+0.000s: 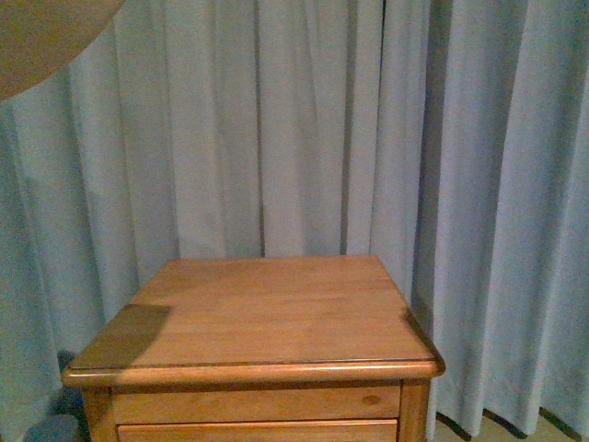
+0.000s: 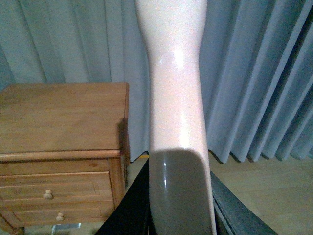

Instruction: Clean up trash

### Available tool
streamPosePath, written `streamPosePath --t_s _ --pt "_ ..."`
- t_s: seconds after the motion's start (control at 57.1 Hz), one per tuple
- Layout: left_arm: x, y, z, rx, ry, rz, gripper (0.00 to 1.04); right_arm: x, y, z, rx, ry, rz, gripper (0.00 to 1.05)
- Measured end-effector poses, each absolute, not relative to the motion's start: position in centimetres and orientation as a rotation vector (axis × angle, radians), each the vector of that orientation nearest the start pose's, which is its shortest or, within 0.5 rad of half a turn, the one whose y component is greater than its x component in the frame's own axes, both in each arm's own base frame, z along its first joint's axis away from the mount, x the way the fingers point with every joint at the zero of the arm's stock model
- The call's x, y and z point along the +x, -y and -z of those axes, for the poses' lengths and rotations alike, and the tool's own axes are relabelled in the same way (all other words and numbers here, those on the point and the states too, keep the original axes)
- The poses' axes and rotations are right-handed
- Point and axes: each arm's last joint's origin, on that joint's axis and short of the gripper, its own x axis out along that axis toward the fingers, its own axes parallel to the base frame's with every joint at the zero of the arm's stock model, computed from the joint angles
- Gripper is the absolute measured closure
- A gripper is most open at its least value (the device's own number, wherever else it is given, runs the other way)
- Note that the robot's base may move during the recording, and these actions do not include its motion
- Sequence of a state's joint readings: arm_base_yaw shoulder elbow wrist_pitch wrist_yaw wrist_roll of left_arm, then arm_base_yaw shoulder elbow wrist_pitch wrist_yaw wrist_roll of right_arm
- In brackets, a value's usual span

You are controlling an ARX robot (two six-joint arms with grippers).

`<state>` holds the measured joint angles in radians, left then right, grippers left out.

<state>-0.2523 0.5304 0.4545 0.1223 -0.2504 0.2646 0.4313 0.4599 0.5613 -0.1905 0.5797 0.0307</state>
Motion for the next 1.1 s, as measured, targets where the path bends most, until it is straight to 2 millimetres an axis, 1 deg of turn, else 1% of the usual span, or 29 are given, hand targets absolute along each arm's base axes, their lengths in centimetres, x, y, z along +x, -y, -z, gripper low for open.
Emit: streamPosePath --t_s 1.103 --pt "13.45 2.69 -28.19 0.253 0.043 -0.007 0.76 10.92 -3.32 -29.62 -0.012 -0.079 0.148 0.85"
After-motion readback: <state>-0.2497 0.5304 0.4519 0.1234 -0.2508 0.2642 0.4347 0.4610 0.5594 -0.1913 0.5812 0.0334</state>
